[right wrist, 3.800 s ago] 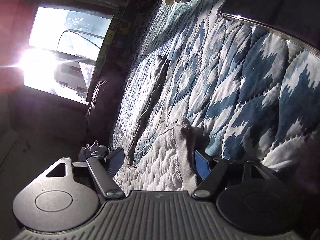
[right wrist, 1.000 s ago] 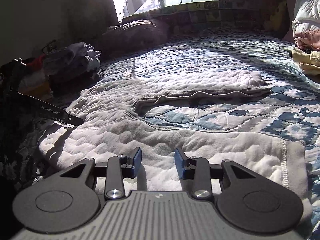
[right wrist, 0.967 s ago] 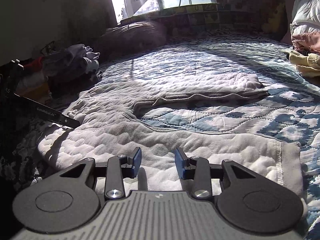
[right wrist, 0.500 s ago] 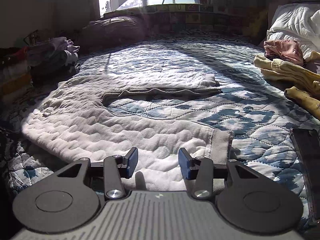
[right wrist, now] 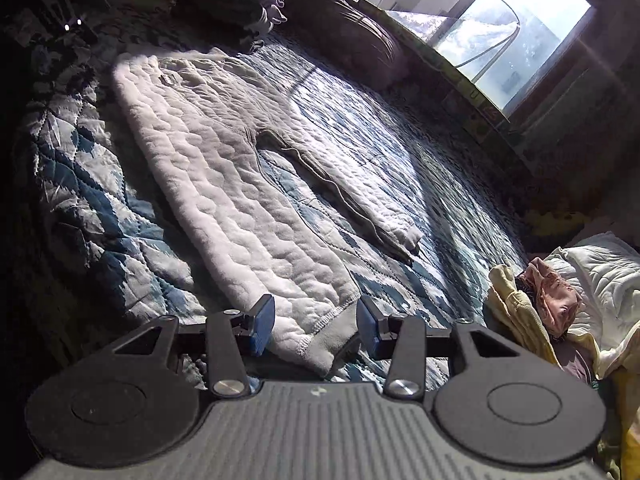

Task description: Fold clothes

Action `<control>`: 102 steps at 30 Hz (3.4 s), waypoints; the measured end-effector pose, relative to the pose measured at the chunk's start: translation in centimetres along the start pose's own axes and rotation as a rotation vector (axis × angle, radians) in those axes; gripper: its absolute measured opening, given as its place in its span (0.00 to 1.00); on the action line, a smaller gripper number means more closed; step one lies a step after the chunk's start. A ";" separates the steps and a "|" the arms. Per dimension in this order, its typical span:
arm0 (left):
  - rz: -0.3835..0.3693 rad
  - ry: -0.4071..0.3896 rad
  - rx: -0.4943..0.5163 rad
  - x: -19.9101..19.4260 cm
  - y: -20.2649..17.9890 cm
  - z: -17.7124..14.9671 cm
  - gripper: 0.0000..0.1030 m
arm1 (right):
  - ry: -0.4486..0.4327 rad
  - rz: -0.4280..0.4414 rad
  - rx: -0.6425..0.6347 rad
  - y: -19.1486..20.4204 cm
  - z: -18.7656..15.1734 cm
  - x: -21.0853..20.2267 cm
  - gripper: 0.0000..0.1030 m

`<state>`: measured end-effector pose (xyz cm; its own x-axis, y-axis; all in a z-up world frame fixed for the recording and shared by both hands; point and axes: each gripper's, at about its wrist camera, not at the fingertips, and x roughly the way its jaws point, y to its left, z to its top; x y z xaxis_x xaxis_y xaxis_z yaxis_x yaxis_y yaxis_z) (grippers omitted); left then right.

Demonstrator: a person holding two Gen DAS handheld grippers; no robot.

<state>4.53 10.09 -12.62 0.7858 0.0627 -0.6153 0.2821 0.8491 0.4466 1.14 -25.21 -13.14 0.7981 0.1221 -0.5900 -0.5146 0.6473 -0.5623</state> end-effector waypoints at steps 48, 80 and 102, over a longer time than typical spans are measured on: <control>-0.020 -0.140 -0.307 12.4 3.7 10.6 0.05 | -0.043 -0.178 0.437 -12.6 4.3 16.0 0.07; 0.080 0.002 -0.428 20.8 6.9 13.9 0.29 | 0.012 0.057 1.101 -23.7 1.7 26.4 0.31; 0.073 -0.037 -0.655 17.9 4.1 10.2 0.21 | -0.010 0.130 1.328 -20.0 -1.9 24.1 0.23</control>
<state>25.35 9.32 -15.15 0.8122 0.1242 -0.5701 -0.1572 0.9875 -0.0087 30.09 -36.65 -17.19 0.7721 0.2404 -0.5882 0.1017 0.8670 0.4878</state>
